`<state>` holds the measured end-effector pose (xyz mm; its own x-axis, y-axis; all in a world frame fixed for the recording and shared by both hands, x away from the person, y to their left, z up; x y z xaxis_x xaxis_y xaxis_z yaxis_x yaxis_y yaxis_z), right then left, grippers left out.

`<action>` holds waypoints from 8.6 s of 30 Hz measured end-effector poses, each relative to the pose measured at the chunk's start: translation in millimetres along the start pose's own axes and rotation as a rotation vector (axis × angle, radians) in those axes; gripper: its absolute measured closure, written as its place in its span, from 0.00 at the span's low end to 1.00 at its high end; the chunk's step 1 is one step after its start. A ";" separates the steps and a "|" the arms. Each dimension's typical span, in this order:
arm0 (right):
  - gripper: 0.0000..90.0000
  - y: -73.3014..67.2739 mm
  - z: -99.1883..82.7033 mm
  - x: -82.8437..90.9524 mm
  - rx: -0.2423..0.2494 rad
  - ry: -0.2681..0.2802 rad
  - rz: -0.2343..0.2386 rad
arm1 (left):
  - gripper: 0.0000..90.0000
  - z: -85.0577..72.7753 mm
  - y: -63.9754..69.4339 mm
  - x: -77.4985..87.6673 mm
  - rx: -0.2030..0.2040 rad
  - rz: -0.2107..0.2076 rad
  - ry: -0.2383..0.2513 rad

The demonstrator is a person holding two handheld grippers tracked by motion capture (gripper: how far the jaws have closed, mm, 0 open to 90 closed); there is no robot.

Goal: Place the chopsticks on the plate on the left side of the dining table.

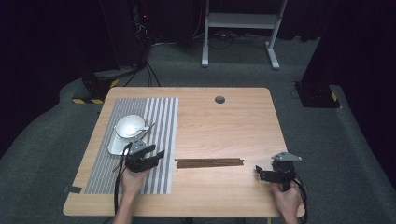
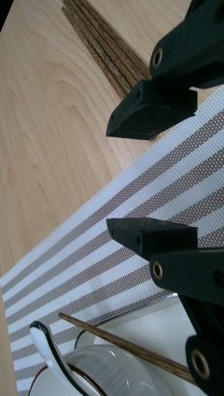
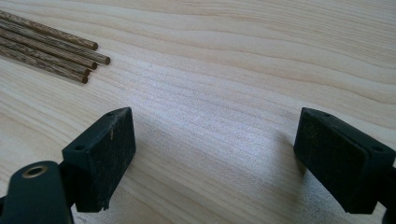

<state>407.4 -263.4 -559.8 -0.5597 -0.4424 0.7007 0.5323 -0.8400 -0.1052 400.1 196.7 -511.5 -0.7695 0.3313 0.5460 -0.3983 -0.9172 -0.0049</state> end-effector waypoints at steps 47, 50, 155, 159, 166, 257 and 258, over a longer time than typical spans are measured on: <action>0.14 -0.1 0.1 0.0 0.001 0.001 0.002 | 0.55 6.7 33.4 -11.9 -0.067 -0.052 -0.023; 0.14 -0.2 0.0 0.0 0.000 0.000 0.002 | 0.54 8.3 35.7 -13.3 -0.071 -0.057 -0.023; 0.14 0.4 1.1 -1.0 -0.007 0.002 -0.007 | 0.51 18.8 116.0 -99.9 -0.209 -0.161 -0.136; 0.14 0.4 1.1 -1.0 -0.006 0.002 -0.007 | 0.51 18.4 115.6 -100.3 -0.206 -0.161 -0.136; 0.14 0.4 1.1 -1.0 -0.007 0.002 -0.007 | 0.51 18.7 114.9 -101.0 -0.207 -0.160 -0.138; 0.14 0.4 1.1 -1.0 -0.007 0.002 -0.007 | 0.90 37.1 93.5 -130.9 -0.257 -0.172 -0.165; 0.14 0.4 1.1 -1.0 -0.007 0.002 -0.007 | 0.90 37.1 93.5 -130.9 -0.257 -0.172 -0.165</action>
<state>408.9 -262.9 -559.8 -0.5643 -0.4371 0.7003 0.5242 -0.8451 -0.1051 482.1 59.3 -552.3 -0.5980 0.4164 0.6848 -0.6436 -0.7587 -0.1007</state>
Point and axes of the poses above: each handheld gripper's, and its own axes: x roughly backward along the jaws, z roughly out of its top, y roughly to its right, the point moved 5 cm from there along -x, roughly forward along the jaws, and after that the axes turned 9 degrees about z, right-handed, at the moved point
